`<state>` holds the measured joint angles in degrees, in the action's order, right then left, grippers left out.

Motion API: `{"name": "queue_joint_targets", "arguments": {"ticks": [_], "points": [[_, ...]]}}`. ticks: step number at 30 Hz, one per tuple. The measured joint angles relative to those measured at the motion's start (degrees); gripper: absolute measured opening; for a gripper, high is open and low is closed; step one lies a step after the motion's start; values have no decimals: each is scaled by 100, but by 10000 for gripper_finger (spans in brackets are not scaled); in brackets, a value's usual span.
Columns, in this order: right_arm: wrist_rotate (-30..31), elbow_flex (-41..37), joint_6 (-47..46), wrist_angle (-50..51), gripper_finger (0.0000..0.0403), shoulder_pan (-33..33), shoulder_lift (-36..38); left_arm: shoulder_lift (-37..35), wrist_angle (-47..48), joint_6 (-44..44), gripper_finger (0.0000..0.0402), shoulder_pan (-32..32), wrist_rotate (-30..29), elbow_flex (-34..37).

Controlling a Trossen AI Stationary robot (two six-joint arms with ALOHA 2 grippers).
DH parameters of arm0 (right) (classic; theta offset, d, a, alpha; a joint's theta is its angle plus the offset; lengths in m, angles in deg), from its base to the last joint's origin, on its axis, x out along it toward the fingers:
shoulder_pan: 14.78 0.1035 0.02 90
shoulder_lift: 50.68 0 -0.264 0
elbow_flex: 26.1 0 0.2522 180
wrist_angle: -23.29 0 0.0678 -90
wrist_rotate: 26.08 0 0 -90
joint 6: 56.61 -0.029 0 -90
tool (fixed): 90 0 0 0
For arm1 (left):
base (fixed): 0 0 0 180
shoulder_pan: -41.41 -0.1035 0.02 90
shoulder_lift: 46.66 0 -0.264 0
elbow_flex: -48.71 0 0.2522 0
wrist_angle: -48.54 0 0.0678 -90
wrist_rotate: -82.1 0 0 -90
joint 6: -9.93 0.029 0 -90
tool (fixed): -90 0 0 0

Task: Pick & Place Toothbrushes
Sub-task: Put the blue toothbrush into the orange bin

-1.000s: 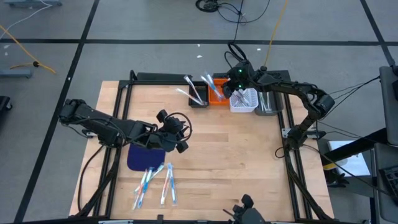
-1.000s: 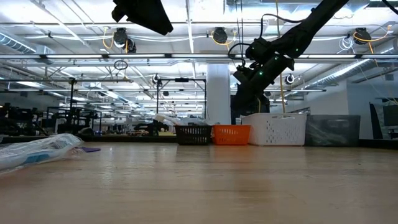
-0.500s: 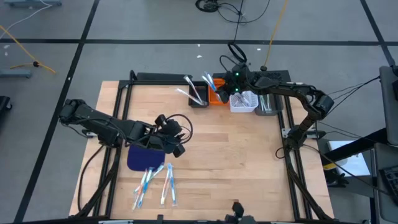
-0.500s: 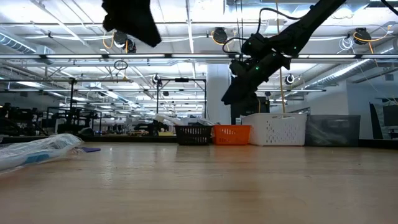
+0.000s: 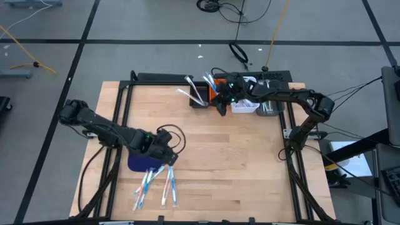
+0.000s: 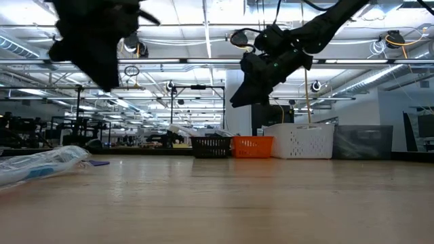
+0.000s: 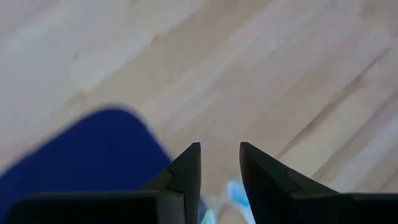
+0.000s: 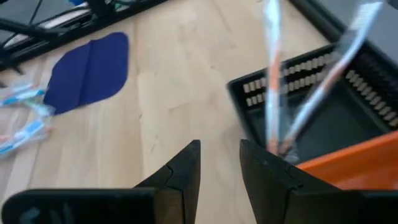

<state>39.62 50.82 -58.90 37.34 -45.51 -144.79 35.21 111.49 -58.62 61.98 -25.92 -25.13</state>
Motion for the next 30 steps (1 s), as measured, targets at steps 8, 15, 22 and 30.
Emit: {"name": "queue_joint_targets", "arguments": {"ticks": [8, 15, 22, 30], "points": [[11, -2, 42, -6, 107, 141, 0, 4, -1642, -1077, 111, 439, 536, 1018], [16, -2, 42, -4, 107, 139, 0, 59, -2245, -1569, 111, 622, 706, 1410], [16, -2, 80, -4, 107, 136, 0, 166, -2248, -1877, 111, 742, 717, 1426], [17, -2, 150, -2, 107, 136, 0, 594, -2664, -1922, 111, 805, 1019, 1428]]}}
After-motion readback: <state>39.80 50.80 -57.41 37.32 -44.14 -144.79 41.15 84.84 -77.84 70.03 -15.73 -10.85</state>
